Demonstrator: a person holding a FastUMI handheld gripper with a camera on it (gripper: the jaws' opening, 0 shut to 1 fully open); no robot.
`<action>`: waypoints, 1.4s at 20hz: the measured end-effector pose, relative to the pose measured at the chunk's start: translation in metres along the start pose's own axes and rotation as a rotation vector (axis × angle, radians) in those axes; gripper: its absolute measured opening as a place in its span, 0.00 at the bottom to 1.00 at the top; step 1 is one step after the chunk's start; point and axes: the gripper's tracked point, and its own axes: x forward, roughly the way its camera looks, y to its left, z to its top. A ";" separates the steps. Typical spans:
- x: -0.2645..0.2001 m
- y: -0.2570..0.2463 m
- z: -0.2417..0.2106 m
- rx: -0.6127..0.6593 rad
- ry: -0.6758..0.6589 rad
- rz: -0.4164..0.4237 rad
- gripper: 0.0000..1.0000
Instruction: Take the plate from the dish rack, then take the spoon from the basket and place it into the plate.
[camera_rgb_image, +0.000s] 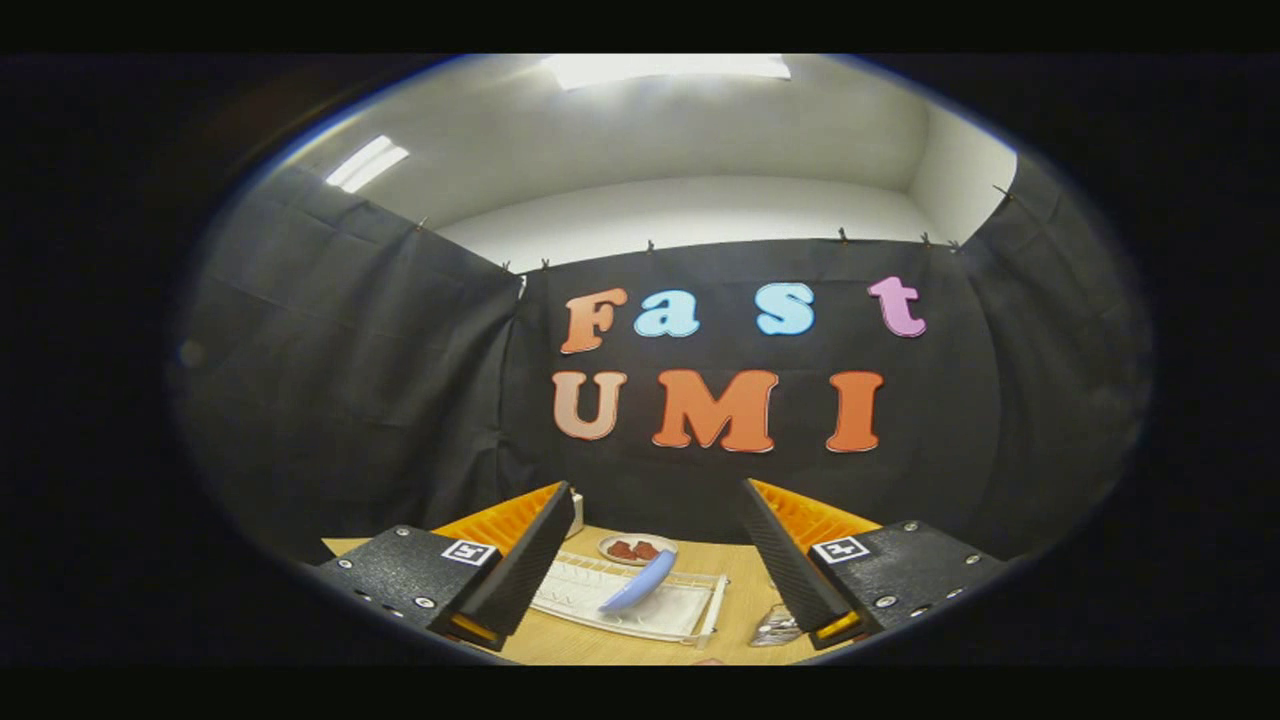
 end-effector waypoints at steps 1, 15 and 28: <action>0.002 0.001 -0.003 0.004 0.011 0.003 0.99; 0.047 0.012 -0.056 0.072 0.261 0.088 0.99; 0.111 0.017 -0.145 0.166 0.719 0.147 0.98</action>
